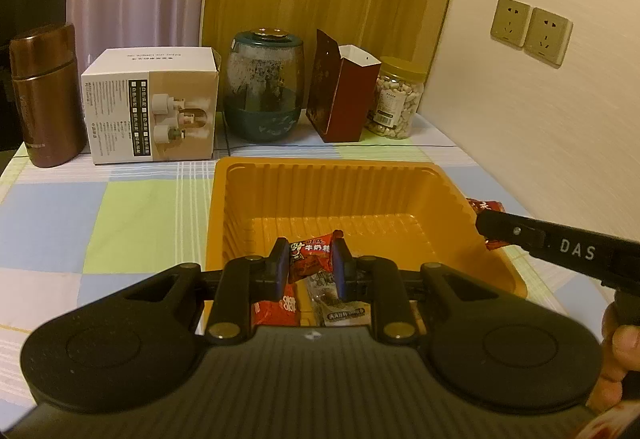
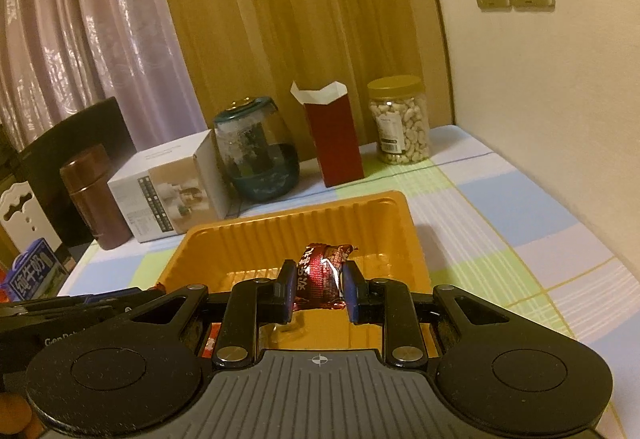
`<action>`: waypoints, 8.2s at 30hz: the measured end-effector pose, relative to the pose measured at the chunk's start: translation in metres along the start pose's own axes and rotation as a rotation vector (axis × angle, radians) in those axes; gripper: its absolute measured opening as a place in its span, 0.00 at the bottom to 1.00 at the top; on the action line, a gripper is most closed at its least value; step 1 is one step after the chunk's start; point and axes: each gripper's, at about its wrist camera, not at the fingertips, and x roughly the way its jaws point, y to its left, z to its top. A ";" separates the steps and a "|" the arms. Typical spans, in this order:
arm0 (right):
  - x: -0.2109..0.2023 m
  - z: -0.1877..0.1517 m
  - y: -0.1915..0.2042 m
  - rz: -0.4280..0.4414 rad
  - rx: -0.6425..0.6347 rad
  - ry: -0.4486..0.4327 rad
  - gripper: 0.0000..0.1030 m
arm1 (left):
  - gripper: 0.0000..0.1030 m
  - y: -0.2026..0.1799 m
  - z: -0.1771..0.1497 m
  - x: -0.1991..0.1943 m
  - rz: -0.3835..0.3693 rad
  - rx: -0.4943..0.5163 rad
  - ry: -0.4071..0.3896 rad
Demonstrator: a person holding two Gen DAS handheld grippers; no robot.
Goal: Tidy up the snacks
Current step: 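Carry the dark red packet into the orange tray and open the right gripper, then move both grippers back toward the remaining snacks, then grasp the red candy packet with the left gripper while the right gripper grasps the yellow candy, then carry both candies into the tray and open both grippers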
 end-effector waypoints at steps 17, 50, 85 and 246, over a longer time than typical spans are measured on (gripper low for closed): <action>0.002 0.001 -0.002 0.003 0.010 0.006 0.24 | 0.35 0.006 0.000 0.008 0.030 -0.001 0.005; -0.008 0.007 -0.019 0.033 0.090 -0.073 0.65 | 0.47 0.003 -0.005 -0.001 0.044 0.018 0.011; -0.114 -0.060 -0.037 -0.055 0.093 -0.008 0.65 | 0.52 -0.031 -0.074 -0.086 0.000 -0.002 0.041; -0.008 -0.002 0.003 0.035 -0.073 -0.014 0.20 | 0.19 0.000 0.002 -0.004 -0.017 0.030 0.000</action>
